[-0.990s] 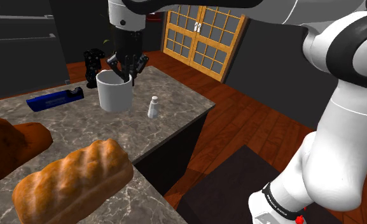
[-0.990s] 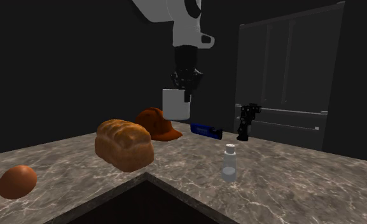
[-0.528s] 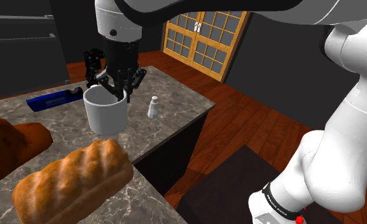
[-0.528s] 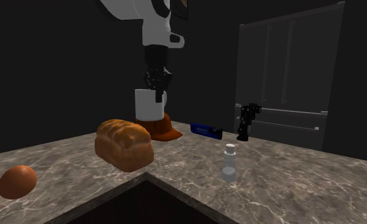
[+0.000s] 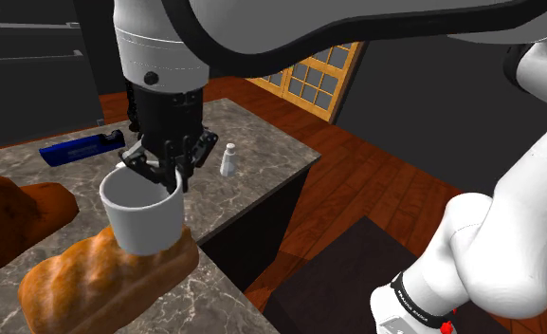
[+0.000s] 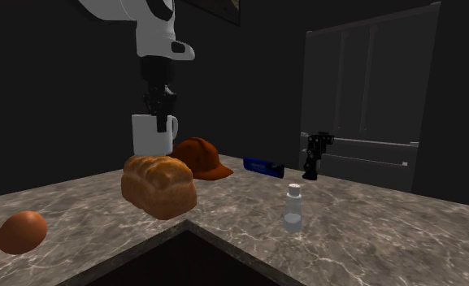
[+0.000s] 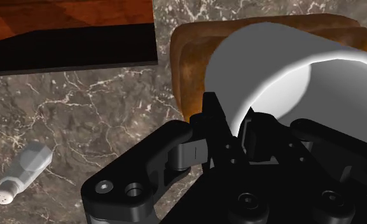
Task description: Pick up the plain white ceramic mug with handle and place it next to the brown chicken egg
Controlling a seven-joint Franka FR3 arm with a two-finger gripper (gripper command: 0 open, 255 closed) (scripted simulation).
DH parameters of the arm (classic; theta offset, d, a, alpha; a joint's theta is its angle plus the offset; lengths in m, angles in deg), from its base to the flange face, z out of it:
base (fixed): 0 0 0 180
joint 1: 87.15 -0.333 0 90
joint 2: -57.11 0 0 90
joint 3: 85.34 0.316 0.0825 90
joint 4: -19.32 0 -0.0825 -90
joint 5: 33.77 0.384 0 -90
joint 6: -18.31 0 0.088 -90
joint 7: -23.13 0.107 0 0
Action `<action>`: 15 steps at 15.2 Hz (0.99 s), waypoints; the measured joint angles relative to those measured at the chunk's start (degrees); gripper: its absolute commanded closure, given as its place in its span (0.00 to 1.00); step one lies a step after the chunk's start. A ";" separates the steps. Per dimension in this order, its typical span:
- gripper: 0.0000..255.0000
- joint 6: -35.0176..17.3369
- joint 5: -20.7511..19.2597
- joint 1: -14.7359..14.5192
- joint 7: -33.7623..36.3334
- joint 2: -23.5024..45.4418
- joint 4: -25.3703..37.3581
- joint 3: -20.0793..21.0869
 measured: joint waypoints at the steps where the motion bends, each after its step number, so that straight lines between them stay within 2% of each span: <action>1: 1.00 -0.18 0.02 -0.76 1.40 -0.08 -0.25 0.68; 10: 1.00 0.28 0.26 -6.76 12.89 -0.92 -0.48 6.20; 15: 1.00 0.12 -1.42 -10.84 20.65 2.07 1.99 9.58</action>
